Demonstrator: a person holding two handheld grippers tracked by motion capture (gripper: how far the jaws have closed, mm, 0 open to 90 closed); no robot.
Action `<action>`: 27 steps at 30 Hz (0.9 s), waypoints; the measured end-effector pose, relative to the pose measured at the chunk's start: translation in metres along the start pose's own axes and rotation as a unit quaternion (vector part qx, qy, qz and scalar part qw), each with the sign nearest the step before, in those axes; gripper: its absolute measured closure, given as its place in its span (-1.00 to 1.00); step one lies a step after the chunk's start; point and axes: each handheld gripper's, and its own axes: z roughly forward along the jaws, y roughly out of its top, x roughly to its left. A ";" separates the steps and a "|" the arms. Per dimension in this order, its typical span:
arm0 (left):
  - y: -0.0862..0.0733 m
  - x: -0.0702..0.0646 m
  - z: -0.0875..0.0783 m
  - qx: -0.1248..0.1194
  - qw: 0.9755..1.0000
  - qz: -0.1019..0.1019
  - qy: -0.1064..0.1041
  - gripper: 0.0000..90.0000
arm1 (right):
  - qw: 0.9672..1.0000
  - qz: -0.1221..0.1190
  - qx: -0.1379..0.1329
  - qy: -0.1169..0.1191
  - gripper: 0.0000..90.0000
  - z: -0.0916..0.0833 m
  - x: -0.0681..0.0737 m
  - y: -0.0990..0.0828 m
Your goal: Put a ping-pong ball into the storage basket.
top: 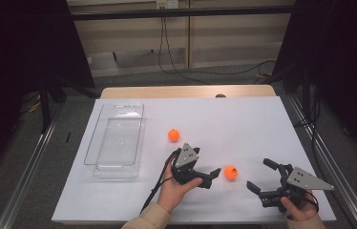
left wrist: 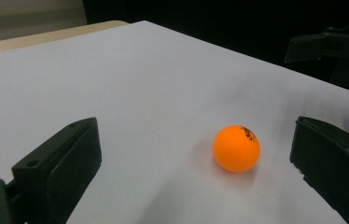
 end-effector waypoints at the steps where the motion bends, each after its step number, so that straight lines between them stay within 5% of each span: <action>1: 0.000 -0.001 0.001 -0.001 1.000 -0.003 0.002 -0.96 | 1.000 0.000 0.000 0.000 -0.98 0.000 0.000 0.000; 27: 0.006 -0.010 0.023 0.023 1.000 0.005 -0.013 -0.95 | 1.000 0.000 0.000 0.001 -0.98 0.000 0.000 0.000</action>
